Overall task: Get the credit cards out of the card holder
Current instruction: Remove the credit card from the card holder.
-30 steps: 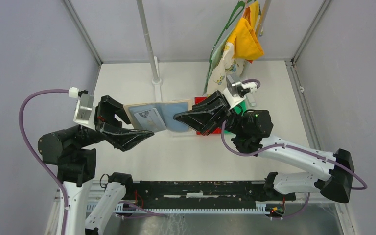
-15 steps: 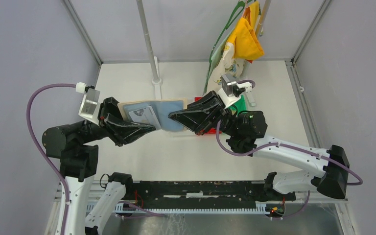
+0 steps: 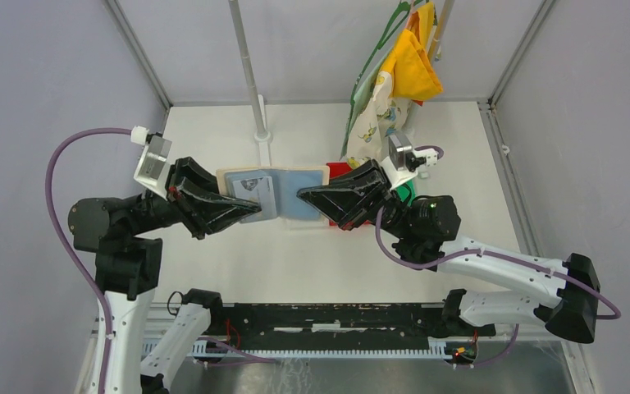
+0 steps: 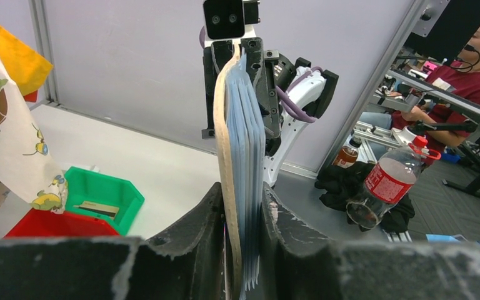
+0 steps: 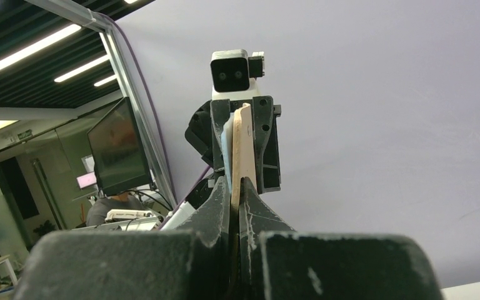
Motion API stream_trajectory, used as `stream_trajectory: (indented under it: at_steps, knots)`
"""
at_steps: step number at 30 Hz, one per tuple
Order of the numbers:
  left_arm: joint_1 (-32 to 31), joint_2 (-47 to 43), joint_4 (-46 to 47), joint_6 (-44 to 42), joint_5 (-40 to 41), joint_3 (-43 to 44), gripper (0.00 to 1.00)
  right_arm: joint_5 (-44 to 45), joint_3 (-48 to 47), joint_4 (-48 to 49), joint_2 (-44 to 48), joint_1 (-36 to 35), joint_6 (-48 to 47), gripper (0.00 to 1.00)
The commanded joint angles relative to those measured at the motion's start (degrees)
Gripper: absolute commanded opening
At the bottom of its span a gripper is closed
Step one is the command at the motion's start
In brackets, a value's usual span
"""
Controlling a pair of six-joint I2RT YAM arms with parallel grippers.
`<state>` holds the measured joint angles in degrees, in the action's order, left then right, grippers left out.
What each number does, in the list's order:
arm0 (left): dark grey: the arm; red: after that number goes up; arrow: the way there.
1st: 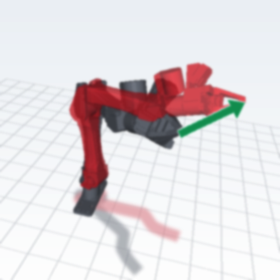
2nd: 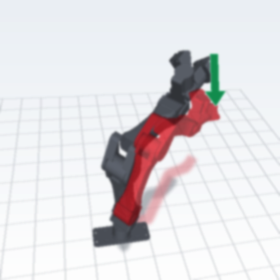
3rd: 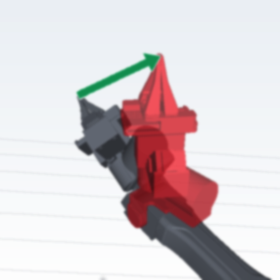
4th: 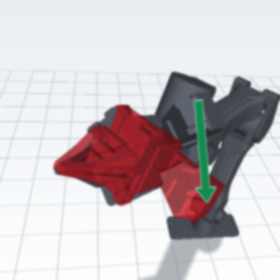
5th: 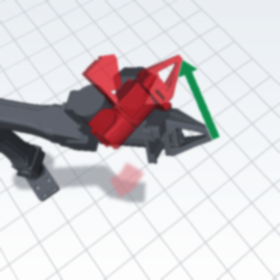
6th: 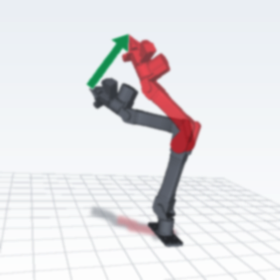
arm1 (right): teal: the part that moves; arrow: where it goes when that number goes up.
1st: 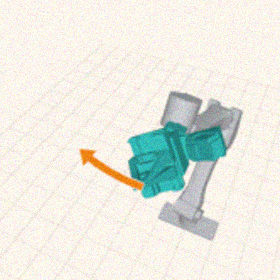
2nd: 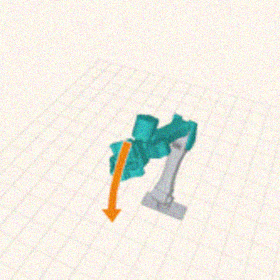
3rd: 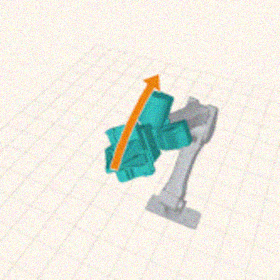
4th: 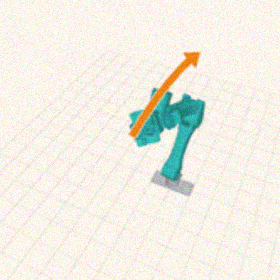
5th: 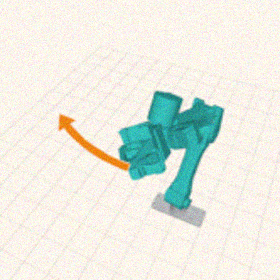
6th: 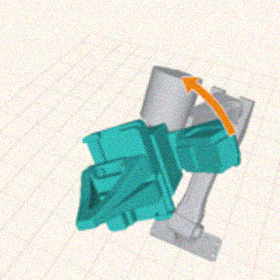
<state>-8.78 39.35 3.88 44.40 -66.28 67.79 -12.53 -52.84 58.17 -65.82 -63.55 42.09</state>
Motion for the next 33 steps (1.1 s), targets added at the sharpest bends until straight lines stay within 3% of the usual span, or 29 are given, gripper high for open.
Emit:
stream_trajectory:
  at_steps: [1, 3, 5, 7, 11, 15, 18, 21, 27, 33]
  knots:
    - [-0.2, 1.3, -0.2, -0.2, -0.1, 2.1, 0.27, 0.8, 0.1, 2.6, 1.5, -0.2, 1.0, 0.02]
    - [-0.2, 1.6, -1.3, -0.2, 0.3, 2.0, 0.21, 0.4, 0.0, 2.7, 1.2, -0.2, 1.9, 0.1]
    - [-0.2, 1.8, -2.3, -0.3, 0.6, 2.1, 0.15, -0.3, 0.0, 2.6, 1.0, -0.2, 2.7, 0.3]
    - [-0.2, 2.5, -3.5, -0.6, 0.6, 2.7, 0.12, -0.2, 0.2, 1.1, 1.5, -0.1, 2.1, 0.42]
    - [-0.2, 4.4, -15.0, -6.9, 2.0, 6.0, 0.1, 3.7, -3.1, -15.0, 5.5, 1.5, -4.8, 0.68]
    - [-0.1, 7.0, -25.6, -13.1, 3.7, 8.9, 0.08, 14.6, -12.0, -36.1, 8.8, 3.0, -13.6, 0.7]
    - [-0.2, 7.8, -29.7, -15.2, 4.9, 9.3, 0.07, 20.3, -16.7, -43.7, 10.2, 3.5, -18.5, 0.68]
    - [-0.2, 8.8, -32.5, -16.7, 5.0, 9.5, 0.06, 14.7, -19.3, -44.8, 9.4, 3.5, -19.1, 0.65]
    - [-0.1, 12.3, -39.9, -21.4, 4.2, 12.5, 0.04, -5.1, -26.0, -50.9, -0.4, 3.5, -14.0, 0.67]
    - [-0.1, 12.9, -39.3, -20.4, -0.8, 13.1, 0.02, -9.7, -20.8, -47.5, -1.4, 3.6, -10.4, 0.66]
